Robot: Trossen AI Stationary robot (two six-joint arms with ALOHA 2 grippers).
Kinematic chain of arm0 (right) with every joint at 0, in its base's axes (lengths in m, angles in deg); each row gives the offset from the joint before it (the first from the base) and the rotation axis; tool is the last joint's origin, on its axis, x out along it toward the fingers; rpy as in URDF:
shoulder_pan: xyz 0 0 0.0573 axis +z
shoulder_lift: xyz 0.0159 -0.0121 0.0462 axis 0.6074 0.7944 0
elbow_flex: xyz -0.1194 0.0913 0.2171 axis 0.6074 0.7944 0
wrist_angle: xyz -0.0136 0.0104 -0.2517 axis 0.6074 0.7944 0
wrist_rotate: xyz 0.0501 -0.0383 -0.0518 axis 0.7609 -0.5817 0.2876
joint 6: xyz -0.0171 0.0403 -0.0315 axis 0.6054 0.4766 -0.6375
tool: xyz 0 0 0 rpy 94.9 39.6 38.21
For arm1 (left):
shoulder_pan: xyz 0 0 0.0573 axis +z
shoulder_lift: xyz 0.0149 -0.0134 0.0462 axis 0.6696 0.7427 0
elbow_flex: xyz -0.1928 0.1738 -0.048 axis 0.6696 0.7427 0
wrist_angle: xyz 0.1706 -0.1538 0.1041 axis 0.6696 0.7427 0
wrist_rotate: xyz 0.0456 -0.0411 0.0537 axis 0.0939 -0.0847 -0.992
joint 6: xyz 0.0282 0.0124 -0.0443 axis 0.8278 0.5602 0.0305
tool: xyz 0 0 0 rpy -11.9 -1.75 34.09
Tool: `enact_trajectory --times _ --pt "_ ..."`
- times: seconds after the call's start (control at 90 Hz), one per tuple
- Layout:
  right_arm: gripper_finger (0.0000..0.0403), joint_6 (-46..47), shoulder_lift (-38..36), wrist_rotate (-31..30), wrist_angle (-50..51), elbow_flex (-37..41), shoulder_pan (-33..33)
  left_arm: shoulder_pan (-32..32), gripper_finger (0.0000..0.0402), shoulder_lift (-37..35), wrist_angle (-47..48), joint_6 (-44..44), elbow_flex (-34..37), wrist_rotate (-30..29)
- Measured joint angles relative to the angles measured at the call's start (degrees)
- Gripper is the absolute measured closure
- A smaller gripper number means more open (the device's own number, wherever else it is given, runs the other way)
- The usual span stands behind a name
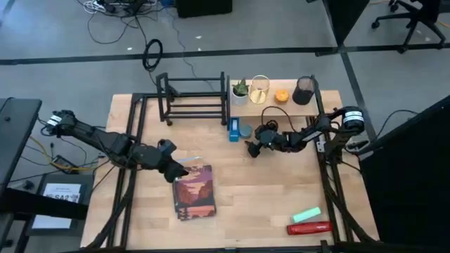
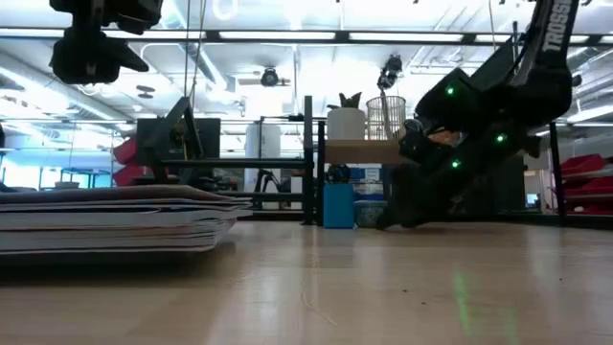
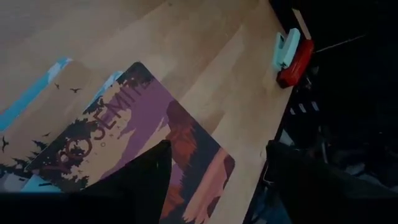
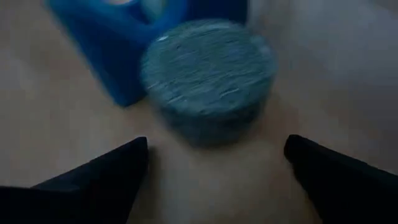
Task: Stock shelves
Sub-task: Remove the green scented candle from under the shelf
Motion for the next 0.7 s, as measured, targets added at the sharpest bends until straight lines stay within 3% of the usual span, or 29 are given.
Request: enact_trajectory --times 0.478,0.7 --pt "0.0033 -12.5 0.1 14.4 -7.7 0.1 -6.1 0.0 0.0161 0.0 0.0 0.0 0.0 -0.6" --pt "0.0032 -15.2 0.9 16.9 -9.4 -1.0 -7.0 0.0 0.0161 0.4 0.0 0.0 0.0 -0.6"
